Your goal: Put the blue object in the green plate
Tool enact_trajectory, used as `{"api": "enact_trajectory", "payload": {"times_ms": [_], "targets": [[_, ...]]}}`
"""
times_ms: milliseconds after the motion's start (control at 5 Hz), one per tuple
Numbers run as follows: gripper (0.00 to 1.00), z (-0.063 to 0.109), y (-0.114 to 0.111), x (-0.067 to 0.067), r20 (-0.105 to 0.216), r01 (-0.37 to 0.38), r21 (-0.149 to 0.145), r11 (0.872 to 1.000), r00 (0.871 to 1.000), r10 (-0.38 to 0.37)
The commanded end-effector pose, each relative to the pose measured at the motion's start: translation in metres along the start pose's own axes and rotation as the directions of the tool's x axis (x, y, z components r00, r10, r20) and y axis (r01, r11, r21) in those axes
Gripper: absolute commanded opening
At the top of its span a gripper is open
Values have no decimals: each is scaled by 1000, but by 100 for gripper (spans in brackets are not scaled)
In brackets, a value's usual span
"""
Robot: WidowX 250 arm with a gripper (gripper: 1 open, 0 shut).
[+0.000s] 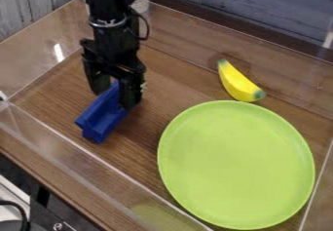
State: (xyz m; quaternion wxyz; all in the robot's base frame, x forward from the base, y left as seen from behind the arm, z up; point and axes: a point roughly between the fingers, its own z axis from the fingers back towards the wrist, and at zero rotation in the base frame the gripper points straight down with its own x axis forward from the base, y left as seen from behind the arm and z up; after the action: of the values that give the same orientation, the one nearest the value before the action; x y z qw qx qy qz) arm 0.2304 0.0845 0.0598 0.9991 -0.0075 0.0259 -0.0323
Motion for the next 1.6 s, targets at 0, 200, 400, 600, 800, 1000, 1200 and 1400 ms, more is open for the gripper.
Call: {"api": "enact_trajectory", "payload": {"times_ms": [0, 200, 400, 600, 800, 1000, 1200, 1400], "targets": [[100, 6, 5, 3, 41, -12, 6, 1000, 999, 12], [100, 6, 5, 3, 49, -12, 1, 1000, 999, 12], [100, 6, 5, 3, 56, -12, -5, 1000, 998, 12], [100, 7, 4, 4, 60, -12, -9, 1000, 998, 12], [100, 8, 3, 4, 63, -12, -12, 1000, 998, 12], [100, 9, 3, 4, 66, -11, -13, 1000, 998, 12], [100, 11, 2, 5, 69, -11, -13, 1000, 998, 12], [100, 12, 2, 5, 72, -10, -13, 1000, 997, 11]]}}
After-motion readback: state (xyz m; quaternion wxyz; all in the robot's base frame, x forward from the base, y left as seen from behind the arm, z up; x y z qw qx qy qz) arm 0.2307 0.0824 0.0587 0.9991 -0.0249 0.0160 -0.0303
